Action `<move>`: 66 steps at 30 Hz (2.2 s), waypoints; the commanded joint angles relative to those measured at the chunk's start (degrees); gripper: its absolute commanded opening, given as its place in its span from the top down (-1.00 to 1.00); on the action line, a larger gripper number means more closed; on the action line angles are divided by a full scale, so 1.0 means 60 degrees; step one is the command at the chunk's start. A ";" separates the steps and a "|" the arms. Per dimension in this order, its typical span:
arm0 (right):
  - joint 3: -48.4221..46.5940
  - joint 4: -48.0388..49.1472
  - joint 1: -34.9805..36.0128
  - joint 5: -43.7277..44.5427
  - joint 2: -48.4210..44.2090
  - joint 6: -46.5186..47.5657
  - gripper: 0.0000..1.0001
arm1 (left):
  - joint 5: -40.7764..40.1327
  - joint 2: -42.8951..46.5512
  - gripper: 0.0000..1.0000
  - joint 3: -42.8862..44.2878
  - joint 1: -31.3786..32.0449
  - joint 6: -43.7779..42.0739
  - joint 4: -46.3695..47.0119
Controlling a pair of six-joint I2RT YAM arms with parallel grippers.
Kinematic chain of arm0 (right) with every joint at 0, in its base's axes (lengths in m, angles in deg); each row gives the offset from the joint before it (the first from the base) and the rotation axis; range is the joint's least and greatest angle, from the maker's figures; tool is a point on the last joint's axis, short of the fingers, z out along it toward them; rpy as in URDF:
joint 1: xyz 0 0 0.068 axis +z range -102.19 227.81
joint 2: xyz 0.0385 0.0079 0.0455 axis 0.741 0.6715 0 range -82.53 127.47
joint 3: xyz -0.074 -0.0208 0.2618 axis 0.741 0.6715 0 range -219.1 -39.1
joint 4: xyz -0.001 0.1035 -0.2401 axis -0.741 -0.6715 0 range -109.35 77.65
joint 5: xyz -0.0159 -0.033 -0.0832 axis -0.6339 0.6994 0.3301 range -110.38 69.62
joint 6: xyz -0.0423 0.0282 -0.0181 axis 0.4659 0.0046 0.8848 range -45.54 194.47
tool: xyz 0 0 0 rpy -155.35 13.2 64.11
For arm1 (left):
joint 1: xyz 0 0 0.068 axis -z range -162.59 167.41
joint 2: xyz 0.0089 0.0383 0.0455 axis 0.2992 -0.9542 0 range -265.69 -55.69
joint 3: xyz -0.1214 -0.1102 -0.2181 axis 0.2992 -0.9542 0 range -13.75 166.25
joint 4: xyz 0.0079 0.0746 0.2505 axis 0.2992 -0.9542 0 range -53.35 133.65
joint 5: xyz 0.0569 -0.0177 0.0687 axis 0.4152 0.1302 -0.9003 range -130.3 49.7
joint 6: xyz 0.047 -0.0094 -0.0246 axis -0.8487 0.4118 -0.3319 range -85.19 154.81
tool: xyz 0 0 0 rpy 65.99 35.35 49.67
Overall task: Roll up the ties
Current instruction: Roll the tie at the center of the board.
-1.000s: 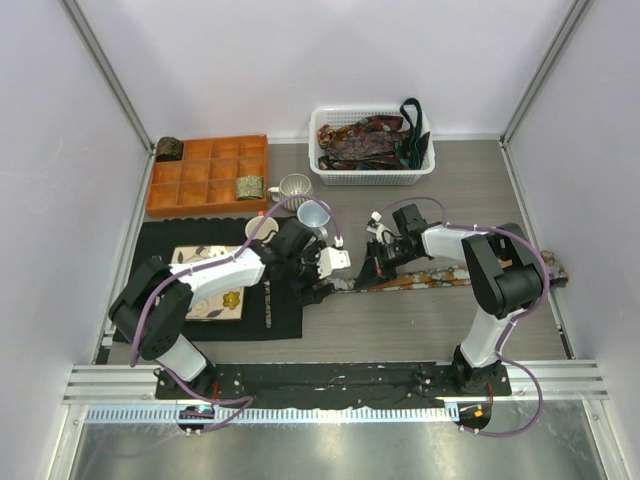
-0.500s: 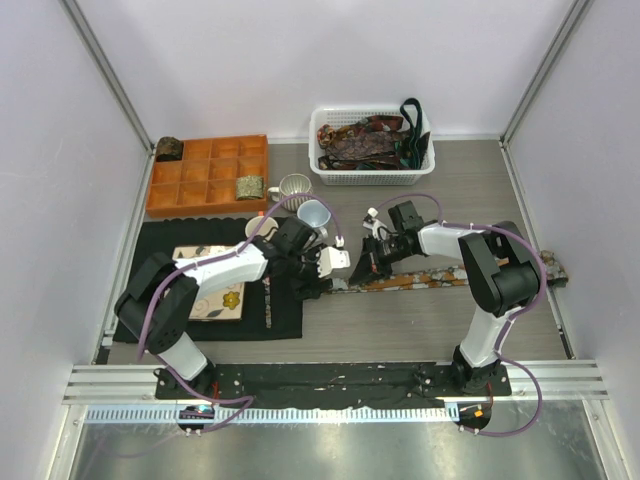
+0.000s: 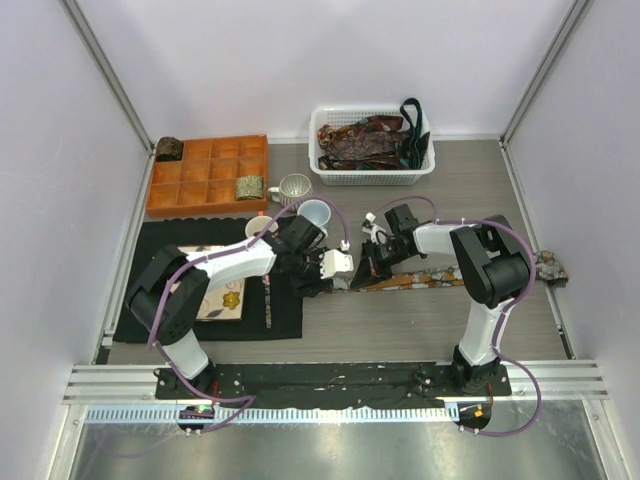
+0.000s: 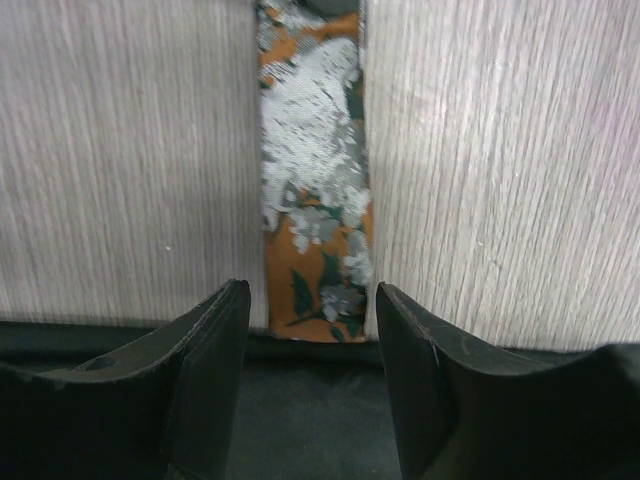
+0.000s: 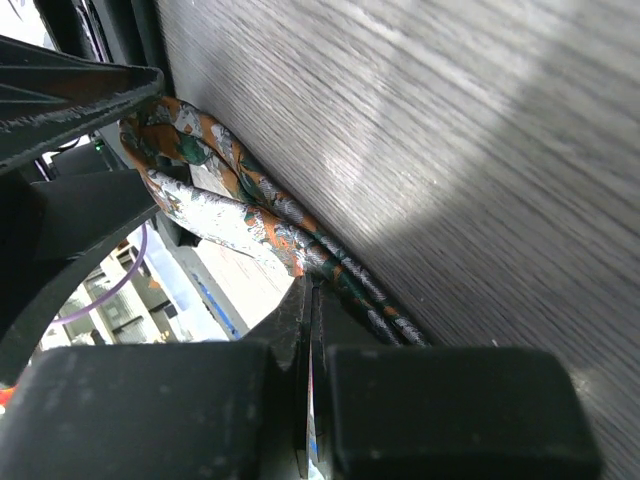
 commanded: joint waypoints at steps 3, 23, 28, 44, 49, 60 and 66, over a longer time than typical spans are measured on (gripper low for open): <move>-0.0312 -0.0163 0.0049 0.0724 0.0188 0.0400 0.98 | -0.0112 -0.0142 -0.05 0.0441 0.0043 -0.0339 -0.0543; -0.0356 -0.0207 0.0035 0.0330 0.0144 0.0312 0.99 | 0.0900 -0.1064 0.21 0.2184 0.0892 0.1302 0.0320; -0.0473 -0.0441 0.0035 0.0212 -0.0353 0.0400 0.93 | 0.0562 -0.1533 0.20 0.2477 0.0951 0.1332 0.0174; -0.0225 -0.1364 -0.0332 -0.1238 -0.1555 0.0825 0.19 | 0.0548 -0.1636 0.18 0.2243 0.0936 0.1024 -0.0031; -0.0166 -0.0912 -0.0332 -0.1414 -0.1497 0.0577 0.08 | 0.0591 -0.1812 0.18 0.2345 0.0951 0.0995 -0.0031; -0.0254 -0.0368 -0.0332 -0.1253 -0.0588 0.0576 0.14 | 0.0650 -0.2120 0.17 0.2624 0.0937 0.1039 -0.0046; -0.0239 -0.0513 -0.0361 -0.1180 -0.0632 0.0795 0.66 | 0.0709 -0.2222 0.17 0.2741 0.0951 0.1038 -0.0075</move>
